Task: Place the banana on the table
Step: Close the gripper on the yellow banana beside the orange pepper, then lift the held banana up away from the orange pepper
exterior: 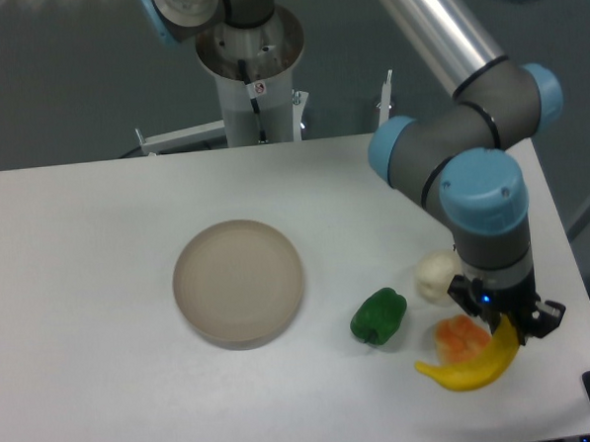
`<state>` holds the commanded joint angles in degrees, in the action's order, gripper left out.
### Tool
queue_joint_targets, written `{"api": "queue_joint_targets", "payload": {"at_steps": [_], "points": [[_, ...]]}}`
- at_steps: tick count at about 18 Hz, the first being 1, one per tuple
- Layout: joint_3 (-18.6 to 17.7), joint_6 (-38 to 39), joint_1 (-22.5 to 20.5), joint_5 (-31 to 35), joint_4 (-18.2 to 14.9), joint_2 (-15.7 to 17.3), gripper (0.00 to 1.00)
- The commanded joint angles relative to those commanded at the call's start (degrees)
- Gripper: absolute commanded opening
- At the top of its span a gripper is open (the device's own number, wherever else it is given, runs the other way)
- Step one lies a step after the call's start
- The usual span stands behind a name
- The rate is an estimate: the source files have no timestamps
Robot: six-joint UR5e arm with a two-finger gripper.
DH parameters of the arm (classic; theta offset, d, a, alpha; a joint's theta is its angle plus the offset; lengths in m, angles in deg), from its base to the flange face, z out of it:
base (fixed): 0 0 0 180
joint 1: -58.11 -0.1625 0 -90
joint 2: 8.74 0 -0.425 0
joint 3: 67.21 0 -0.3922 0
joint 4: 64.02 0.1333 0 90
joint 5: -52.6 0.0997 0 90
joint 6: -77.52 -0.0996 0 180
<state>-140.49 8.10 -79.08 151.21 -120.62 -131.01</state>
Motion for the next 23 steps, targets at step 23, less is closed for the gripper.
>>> {"api": "queue_joint_targets", "payload": {"at_steps": [23], "points": [[-33.05,-38.43,-18.56,-9.41,1.23,18.82,0.3]]}}
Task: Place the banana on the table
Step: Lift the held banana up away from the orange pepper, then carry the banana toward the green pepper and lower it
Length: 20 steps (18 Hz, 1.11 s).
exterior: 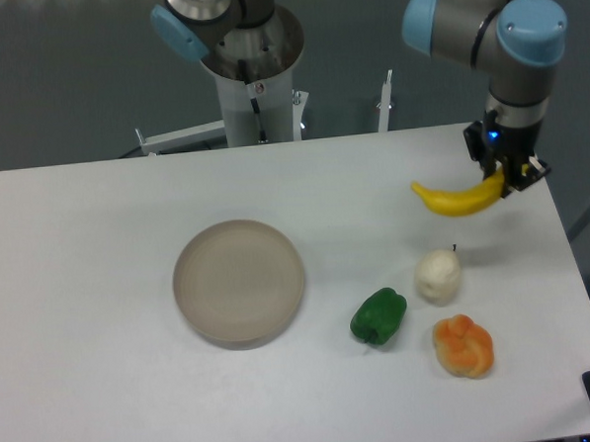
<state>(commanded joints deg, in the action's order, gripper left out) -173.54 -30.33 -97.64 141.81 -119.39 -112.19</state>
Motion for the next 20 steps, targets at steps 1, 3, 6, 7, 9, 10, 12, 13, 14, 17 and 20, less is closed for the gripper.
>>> {"api": "queue_joint_targets", "payload": {"at_steps": [1,3,6,7,9,10,12,13,14,17,20], "points": [[-1.32,0.27,0.61,-0.09,0.44,0.0,0.3],[-4.31,3.85,1.06,-0.09,2.36,1.31,0.3],[-6.87,12.21,1.76,-0.09,3.25,1.41,0.3],[-7.05,13.62,2.37,-0.09,3.25,1.41,0.3],[-7.66,17.3,3.25,-0.09,3.86,0.62,0.3],[-7.58,18.97,3.86,0.0,4.13,0.53,0.3],[-7.84,19.52,4.31,-0.09,4.13,0.53,0.3],[-7.93,19.61,4.74,-0.09,4.05,0.53,0.3],[-8.28,19.69,5.53,0.0,4.04,0.44,0.3],[-9.16,22.14,5.98,-0.09,4.13,0.62,0.3],[-9.51,23.82,6.86,0.0,4.13,0.44,0.3]]}}
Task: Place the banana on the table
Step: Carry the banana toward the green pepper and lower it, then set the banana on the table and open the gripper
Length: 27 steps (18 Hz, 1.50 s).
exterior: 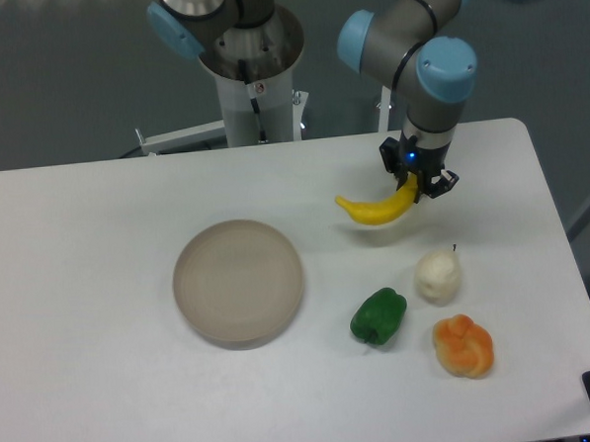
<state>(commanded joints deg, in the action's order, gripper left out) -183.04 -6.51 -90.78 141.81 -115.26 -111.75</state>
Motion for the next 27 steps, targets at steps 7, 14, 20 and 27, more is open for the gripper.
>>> {"api": "queue_joint_targets", "payload": {"at_steps": [7,14,20,27], "points": [[-0.71,1.85,0.97,0.26,0.18,-0.26,0.3],[0.26,1.41,2.72,0.96,1.93,-4.13,0.3],[0.17,1.15,2.73,1.49,2.02,-4.22,0.3],[0.26,-0.61,2.73,1.49,2.02,-4.31,0.31]]}}
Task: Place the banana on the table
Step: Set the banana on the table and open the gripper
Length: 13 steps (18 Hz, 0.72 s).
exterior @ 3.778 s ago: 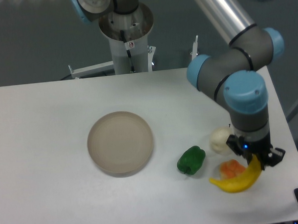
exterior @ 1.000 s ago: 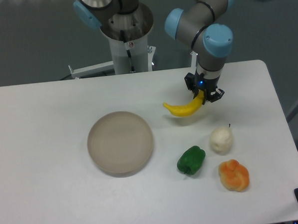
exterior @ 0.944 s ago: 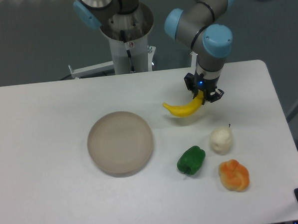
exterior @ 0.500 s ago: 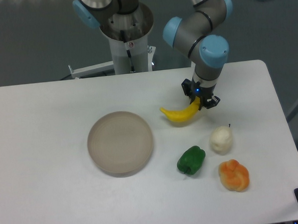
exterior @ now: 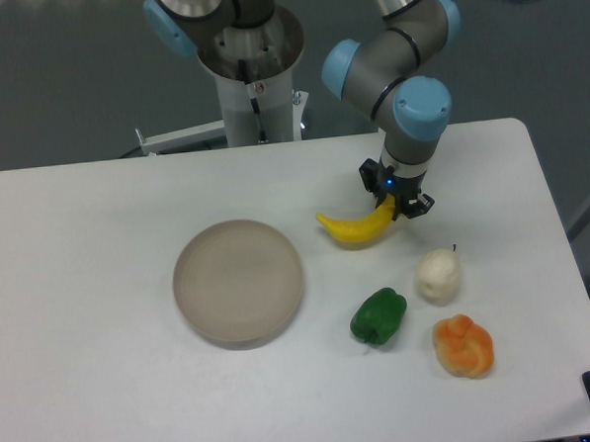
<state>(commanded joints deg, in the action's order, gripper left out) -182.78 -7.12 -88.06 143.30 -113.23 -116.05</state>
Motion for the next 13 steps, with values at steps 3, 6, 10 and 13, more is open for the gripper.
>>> {"api": "queue_joint_targets", "payload": {"at_steps": [3,6,10,13], "points": [[0.17,-0.52,0.0,0.09,-0.09,-0.17,0.32],[0.44,-2.2,-0.09,1.75,-0.09,-0.18,0.32],[0.35,-1.85,0.0,1.85,0.0,-0.35,0.32],[0.44,-1.58,0.0,1.85,0.09,-1.05,0.33]]}}
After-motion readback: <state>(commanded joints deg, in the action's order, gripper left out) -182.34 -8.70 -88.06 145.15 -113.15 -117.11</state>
